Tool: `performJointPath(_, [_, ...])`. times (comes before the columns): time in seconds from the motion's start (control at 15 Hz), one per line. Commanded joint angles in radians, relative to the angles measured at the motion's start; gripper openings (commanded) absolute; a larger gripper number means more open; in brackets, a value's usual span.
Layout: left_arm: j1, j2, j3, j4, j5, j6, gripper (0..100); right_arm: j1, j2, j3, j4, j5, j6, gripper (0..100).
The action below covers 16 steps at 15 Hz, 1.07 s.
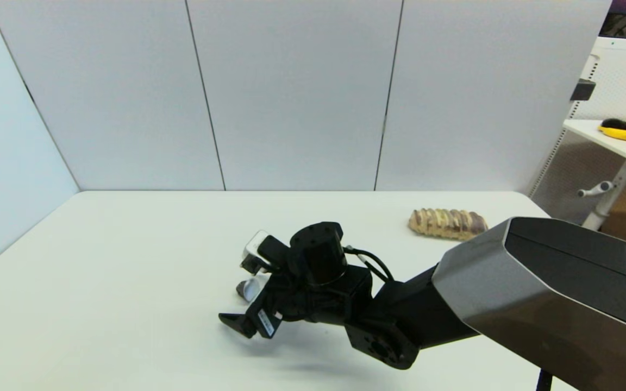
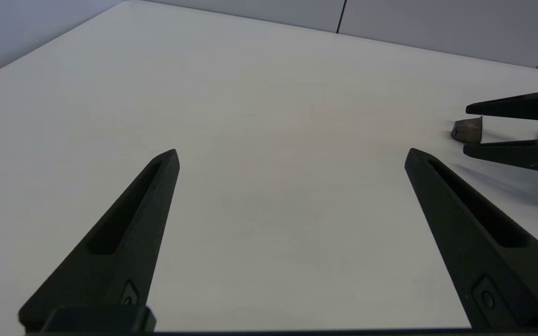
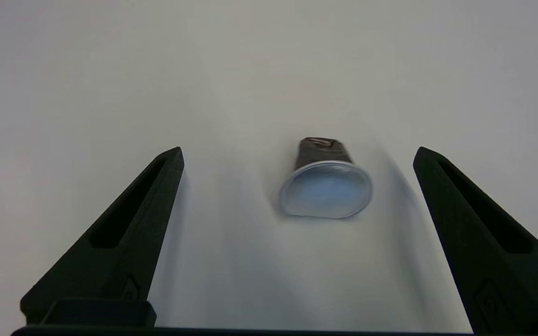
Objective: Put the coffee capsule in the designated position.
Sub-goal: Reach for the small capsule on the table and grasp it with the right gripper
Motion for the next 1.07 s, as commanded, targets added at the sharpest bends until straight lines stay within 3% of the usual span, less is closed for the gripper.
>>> performJointPath(0.07, [0.000, 0.001, 0.000, -0.001, 0.001, -0.001, 100, 0.007, -0.007, 0.010, -0.008, 0.001, -0.001, 100])
performJointPath(1.07, [0.000, 0.001, 0.000, -0.001, 0.001, -0.001, 100, 0.019, 0.021, 0.017, -0.060, 0.001, -0.005, 100])
